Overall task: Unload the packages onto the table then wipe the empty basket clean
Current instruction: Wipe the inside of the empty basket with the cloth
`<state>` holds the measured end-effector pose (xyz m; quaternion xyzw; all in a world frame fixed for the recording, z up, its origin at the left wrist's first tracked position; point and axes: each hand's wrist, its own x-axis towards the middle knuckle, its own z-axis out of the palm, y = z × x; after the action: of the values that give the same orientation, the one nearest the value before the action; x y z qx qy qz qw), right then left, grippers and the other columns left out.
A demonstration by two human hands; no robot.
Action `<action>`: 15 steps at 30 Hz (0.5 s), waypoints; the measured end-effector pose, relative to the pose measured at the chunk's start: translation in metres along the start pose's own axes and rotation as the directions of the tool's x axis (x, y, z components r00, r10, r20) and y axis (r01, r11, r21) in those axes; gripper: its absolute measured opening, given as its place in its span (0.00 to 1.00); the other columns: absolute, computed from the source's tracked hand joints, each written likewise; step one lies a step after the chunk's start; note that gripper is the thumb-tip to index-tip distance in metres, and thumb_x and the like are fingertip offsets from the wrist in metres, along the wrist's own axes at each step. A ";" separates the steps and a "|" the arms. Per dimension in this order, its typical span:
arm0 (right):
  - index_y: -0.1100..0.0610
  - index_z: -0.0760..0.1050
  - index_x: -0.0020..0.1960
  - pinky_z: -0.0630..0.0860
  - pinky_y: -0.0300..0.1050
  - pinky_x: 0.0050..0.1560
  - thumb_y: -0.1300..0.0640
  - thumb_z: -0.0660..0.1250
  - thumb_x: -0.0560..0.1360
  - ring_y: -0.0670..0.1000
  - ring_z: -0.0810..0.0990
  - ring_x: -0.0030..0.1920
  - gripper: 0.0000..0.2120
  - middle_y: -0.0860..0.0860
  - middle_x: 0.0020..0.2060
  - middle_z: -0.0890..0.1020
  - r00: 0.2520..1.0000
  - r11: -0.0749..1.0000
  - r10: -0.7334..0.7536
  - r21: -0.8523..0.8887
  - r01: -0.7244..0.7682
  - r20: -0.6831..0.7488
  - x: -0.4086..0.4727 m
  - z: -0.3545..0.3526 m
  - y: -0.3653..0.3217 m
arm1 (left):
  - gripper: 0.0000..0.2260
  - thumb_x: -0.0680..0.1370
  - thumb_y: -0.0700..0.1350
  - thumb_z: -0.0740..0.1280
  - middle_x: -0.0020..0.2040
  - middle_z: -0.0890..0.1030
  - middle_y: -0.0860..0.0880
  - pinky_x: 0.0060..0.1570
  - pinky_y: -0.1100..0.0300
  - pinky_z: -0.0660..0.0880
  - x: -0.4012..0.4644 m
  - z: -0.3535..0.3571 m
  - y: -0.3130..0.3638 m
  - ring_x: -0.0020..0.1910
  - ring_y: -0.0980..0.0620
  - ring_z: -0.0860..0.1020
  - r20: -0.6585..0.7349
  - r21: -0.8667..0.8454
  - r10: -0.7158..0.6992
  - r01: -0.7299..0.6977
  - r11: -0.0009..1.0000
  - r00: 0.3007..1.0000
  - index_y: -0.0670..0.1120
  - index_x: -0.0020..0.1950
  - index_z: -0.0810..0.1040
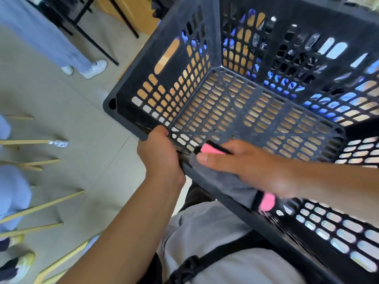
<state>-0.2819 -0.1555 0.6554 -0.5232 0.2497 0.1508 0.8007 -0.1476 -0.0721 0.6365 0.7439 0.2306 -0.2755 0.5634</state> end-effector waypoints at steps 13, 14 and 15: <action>0.60 0.74 0.65 0.79 0.47 0.45 0.58 0.65 0.78 0.55 0.82 0.48 0.16 0.59 0.58 0.81 0.889 0.562 0.275 -0.689 -0.457 -0.366 0.107 -0.072 0.107 | 0.14 0.74 0.42 0.64 0.42 0.76 0.47 0.38 0.55 0.77 -0.003 0.001 -0.001 0.41 0.48 0.78 -0.044 0.031 0.005 -0.004 1.000 0.999 0.44 0.60 0.75; 0.60 0.72 0.67 0.78 0.47 0.48 0.57 0.65 0.79 0.56 0.82 0.51 0.17 0.58 0.58 0.81 0.883 0.585 0.288 -0.661 -0.469 -0.372 0.115 -0.066 0.114 | 0.12 0.74 0.42 0.64 0.41 0.76 0.47 0.37 0.56 0.76 -0.002 0.001 -0.001 0.40 0.49 0.78 -0.040 0.029 0.013 -0.011 1.000 0.999 0.44 0.57 0.75; 0.59 0.72 0.67 0.77 0.45 0.44 0.56 0.64 0.79 0.55 0.82 0.50 0.17 0.57 0.56 0.81 0.887 0.607 0.272 -0.648 -0.460 -0.374 0.121 -0.061 0.119 | 0.09 0.74 0.41 0.64 0.39 0.75 0.47 0.35 0.56 0.76 -0.002 0.002 -0.001 0.38 0.49 0.77 -0.033 0.019 0.015 -0.015 1.000 0.999 0.45 0.54 0.74</action>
<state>-0.2565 -0.1652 0.4769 -0.7456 0.3661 0.3344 0.4453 -0.1502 -0.0735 0.6368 0.7554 0.2319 -0.2610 0.5545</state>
